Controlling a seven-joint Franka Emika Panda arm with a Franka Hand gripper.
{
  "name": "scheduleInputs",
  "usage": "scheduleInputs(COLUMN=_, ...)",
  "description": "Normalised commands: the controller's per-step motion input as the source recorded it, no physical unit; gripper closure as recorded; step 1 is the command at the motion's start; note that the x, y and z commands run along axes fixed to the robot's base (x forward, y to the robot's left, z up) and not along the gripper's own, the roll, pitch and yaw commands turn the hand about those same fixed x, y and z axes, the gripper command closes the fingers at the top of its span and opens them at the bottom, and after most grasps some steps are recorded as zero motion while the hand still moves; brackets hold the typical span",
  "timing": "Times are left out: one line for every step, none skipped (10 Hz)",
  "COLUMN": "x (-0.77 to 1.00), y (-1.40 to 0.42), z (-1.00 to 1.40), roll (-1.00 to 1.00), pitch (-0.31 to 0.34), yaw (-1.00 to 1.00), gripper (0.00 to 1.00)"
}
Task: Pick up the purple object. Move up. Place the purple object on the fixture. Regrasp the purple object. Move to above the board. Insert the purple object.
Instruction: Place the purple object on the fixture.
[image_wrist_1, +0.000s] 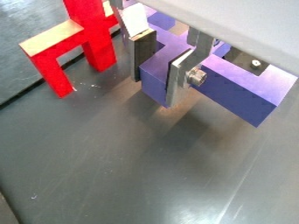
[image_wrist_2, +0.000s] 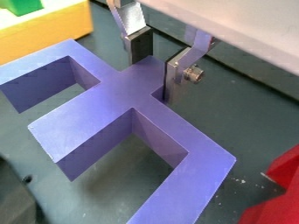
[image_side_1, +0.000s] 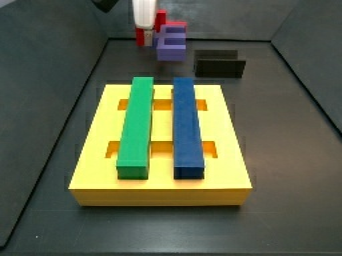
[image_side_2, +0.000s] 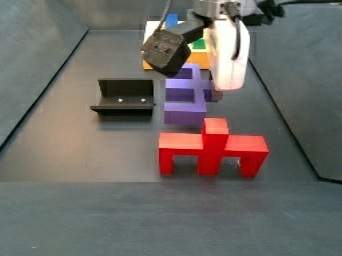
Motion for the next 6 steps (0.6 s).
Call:
scheduleInputs(x=0.51, y=-0.16, z=0.17, roll=0.0, pitch=0.446, yaw=0.49, gripper=1.0)
scheduleInputs(x=0.39, y=-0.16, z=0.2, roll=0.0, pitch=0.417, yaw=0.56, gripper=1.0)
scheduleInputs(x=0.34, y=-0.19, z=0.21, roll=0.0, pitch=0.369, yaw=0.55, gripper=1.0)
scheduleInputs(x=0.34, y=-0.17, z=0.17, roll=-0.04, pitch=0.331, yaw=0.6, gripper=1.0)
scheduleInputs(x=0.31, y=-0.15, z=0.14, roll=-0.13, pitch=0.297, yaw=0.63, gripper=1.0)
scheduleInputs(x=0.31, y=-0.17, z=0.12, roll=-0.19, pitch=0.277, yaw=0.63, gripper=1.0)
